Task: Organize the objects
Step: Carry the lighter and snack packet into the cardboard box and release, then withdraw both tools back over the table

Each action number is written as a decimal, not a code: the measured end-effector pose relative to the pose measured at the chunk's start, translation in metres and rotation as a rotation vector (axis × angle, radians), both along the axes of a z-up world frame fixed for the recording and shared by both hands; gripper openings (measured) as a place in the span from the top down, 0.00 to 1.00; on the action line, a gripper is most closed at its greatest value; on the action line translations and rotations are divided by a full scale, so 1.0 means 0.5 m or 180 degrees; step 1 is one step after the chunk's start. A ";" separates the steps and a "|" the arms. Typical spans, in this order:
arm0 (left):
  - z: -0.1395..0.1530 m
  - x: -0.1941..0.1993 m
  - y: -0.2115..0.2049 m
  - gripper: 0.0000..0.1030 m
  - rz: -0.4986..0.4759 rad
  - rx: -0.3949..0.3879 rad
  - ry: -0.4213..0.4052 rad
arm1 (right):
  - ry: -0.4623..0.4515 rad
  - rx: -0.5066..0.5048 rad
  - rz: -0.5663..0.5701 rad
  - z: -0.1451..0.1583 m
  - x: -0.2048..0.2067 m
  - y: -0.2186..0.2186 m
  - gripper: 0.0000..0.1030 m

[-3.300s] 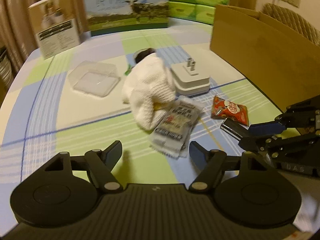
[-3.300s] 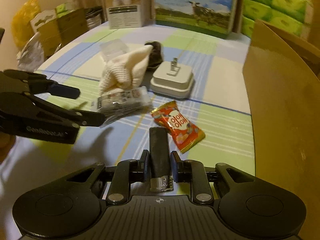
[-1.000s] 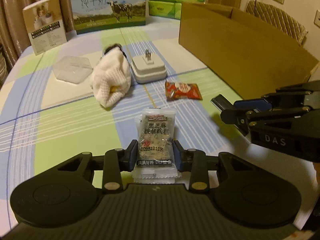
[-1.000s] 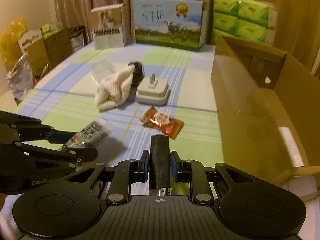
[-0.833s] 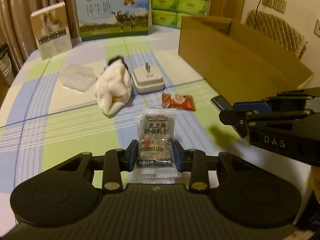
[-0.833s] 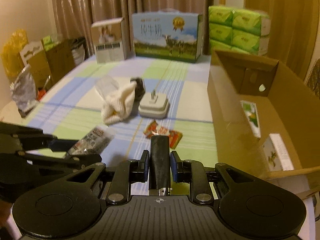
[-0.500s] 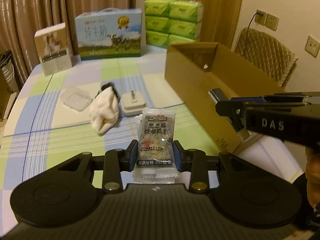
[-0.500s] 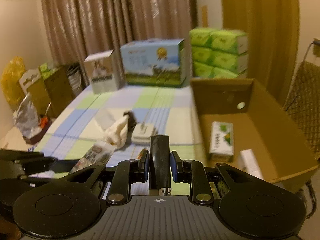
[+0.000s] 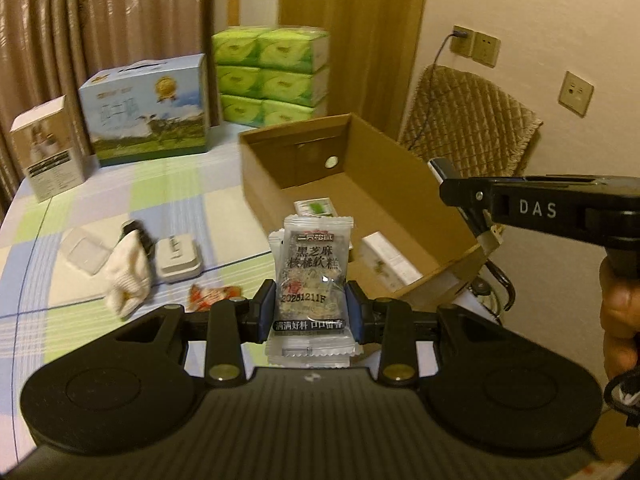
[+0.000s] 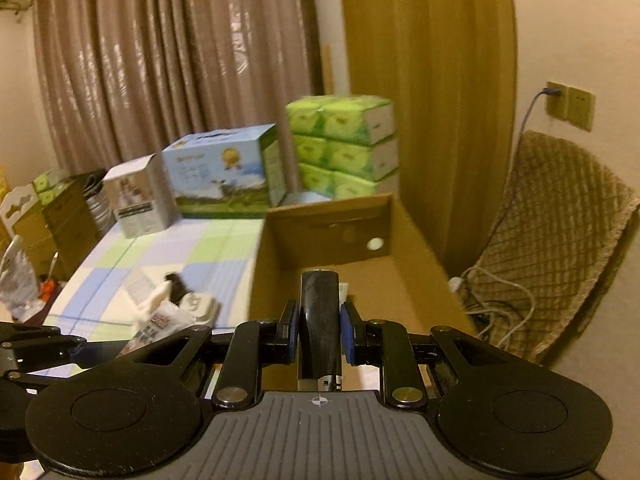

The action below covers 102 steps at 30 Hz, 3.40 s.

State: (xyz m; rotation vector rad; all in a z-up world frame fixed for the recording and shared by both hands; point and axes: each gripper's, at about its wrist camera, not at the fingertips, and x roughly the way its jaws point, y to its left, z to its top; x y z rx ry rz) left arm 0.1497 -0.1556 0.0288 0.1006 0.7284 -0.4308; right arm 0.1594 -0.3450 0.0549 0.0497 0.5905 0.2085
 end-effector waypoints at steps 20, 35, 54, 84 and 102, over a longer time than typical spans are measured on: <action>-0.033 0.129 -0.171 0.67 -0.0228 -0.0038 0.0095 | 0.0096 0.0152 -0.0213 -0.024 0.104 -0.131 0.82; -0.030 0.129 -0.095 0.56 0.0113 -0.0009 0.0073 | 0.0210 0.0255 -0.0145 -0.052 0.117 -0.127 0.82; -0.036 0.080 0.017 0.51 0.0406 -0.0043 0.0133 | 0.0061 0.0611 -0.0143 -0.013 0.072 -0.124 0.41; 0.003 -0.102 0.291 0.08 0.1117 0.0009 0.0027 | 0.0076 0.0591 0.0515 0.031 -0.102 0.112 0.02; -0.015 -0.127 0.386 0.01 0.1387 -0.0070 0.0052 | 0.0198 0.0416 0.0834 -0.006 -0.121 0.218 0.02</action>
